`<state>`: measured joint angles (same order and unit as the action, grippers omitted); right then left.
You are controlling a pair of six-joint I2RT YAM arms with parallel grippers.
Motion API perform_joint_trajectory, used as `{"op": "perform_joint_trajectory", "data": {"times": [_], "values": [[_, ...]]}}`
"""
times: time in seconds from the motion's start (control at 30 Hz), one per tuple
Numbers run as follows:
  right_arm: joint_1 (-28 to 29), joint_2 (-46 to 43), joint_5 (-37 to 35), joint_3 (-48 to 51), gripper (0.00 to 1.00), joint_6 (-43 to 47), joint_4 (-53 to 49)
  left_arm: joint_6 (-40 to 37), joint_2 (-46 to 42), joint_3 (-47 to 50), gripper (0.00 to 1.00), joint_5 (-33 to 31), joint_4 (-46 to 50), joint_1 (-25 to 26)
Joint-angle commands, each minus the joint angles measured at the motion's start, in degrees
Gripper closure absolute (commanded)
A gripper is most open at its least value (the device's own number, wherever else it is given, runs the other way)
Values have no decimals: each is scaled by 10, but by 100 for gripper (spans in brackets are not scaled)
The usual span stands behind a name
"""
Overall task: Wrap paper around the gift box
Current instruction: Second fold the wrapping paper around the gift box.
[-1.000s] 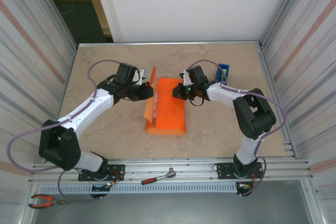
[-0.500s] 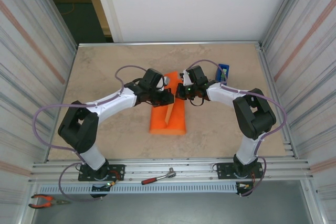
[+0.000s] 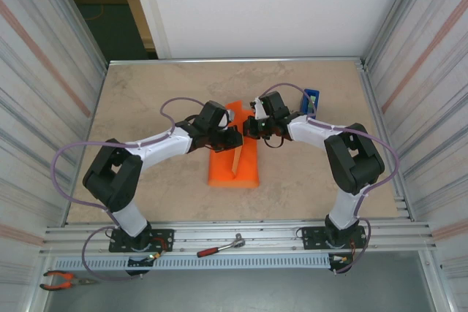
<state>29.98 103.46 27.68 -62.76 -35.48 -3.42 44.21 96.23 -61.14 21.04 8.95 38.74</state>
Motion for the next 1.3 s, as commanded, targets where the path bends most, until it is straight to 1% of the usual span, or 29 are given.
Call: {"op": "perform_joint_trajectory", "data": {"times": [0.0,0.1,0.23,0.3,0.37,0.4,0.5,0.63,0.7,0.87,0.93,1.07,1.27], "values": [[21,39,-22,31,100,-2,-55,-39,7,-2,91,-48,39,10],[21,38,-22,33,100,-1,-54,-50,5,2,86,-61,48,13],[20,37,-23,34,100,-1,-54,-51,-1,8,85,-60,48,15],[20,38,-23,34,100,-1,-54,-51,-4,8,89,-60,48,16],[20,38,-23,34,100,-2,-53,-53,-9,5,98,-58,48,17],[20,38,-22,34,100,-2,-53,-54,-12,3,100,-57,51,18],[21,39,-22,34,100,-2,-52,-58,-23,-9,100,-51,58,20],[21,39,-22,36,100,-3,-50,-42,-35,-23,100,-37,56,28],[22,40,-22,38,100,-4,-49,-26,-34,-20,100,-30,38,33],[24,39,-24,42,100,-5,-48,36,-31,41,100,-4,-109,35],[25,40,-25,44,100,-5,-48,49,-26,59,100,-3,-147,36],[26,41,-26,46,100,-6,-46,49,-18,72,100,1,-173,36],[29,42,-26,47,100,-8,-44,44,-6,91,100,-8,-191,37]]}}
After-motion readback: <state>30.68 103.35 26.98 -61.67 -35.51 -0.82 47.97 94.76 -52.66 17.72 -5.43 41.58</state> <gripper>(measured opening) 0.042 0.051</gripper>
